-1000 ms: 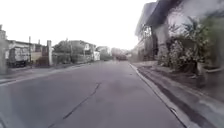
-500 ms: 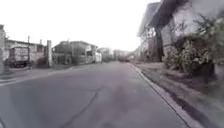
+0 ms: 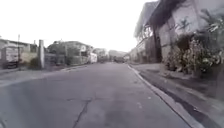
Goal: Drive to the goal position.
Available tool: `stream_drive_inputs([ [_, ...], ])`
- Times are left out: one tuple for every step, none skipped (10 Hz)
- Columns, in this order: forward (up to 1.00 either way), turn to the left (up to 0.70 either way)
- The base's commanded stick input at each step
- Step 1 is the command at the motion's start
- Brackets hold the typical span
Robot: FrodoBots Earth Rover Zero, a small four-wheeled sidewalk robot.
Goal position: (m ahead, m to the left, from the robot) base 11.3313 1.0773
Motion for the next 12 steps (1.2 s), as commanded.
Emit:
stream_drive_inputs([
  [1.0, 0.0],
  [1.0, 0.0],
  [1.0, 0.0],
  [1.0, 0.0],
  [1.0, 0.0],
  [1.0, 0.0],
  [1.0, 0.0],
  [1.0, 0.0],
  [1.0, 0.0],
  [1.0, 0.0],
  [1.0, 0.0],
  [1.0, 0.0],
])
